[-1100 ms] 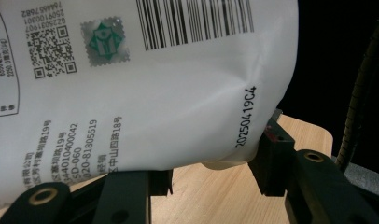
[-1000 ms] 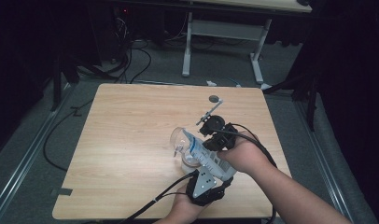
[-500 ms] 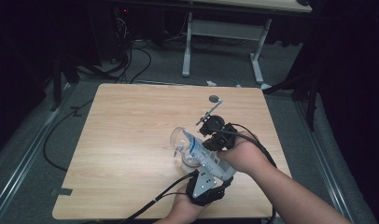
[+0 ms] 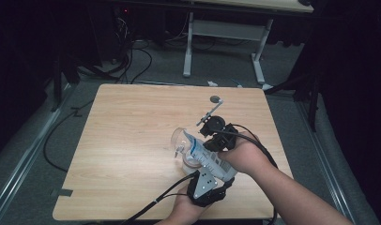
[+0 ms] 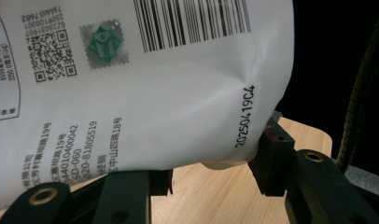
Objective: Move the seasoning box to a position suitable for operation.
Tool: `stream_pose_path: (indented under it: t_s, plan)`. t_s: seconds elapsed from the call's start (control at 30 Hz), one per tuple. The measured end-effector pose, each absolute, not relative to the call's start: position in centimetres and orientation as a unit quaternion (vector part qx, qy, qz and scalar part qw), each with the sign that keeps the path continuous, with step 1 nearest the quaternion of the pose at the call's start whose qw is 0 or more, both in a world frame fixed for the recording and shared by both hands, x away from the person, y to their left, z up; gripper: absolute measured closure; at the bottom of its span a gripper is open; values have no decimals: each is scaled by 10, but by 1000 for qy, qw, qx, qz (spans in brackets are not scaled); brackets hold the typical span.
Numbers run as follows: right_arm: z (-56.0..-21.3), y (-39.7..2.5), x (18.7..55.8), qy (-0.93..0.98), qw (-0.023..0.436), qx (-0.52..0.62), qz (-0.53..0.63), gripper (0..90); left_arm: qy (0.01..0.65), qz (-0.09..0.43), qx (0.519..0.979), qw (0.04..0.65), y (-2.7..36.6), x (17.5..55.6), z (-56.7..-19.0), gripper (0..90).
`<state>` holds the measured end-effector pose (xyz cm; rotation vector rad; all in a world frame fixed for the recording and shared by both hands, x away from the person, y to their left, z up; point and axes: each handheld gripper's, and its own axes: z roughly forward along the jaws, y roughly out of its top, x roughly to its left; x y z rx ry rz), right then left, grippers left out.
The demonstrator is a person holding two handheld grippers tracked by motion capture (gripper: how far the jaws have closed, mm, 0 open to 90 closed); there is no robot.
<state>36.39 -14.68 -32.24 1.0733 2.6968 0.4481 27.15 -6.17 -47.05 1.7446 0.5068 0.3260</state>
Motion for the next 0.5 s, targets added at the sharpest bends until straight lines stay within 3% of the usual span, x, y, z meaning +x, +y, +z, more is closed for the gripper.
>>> stream_pose_path:
  t_s: [0.5]
  plan:
    - [-323, -143, 364, 915, 102, 361, 151, 898, 219, 145, 752, 605, -60, 272, -470, 566]
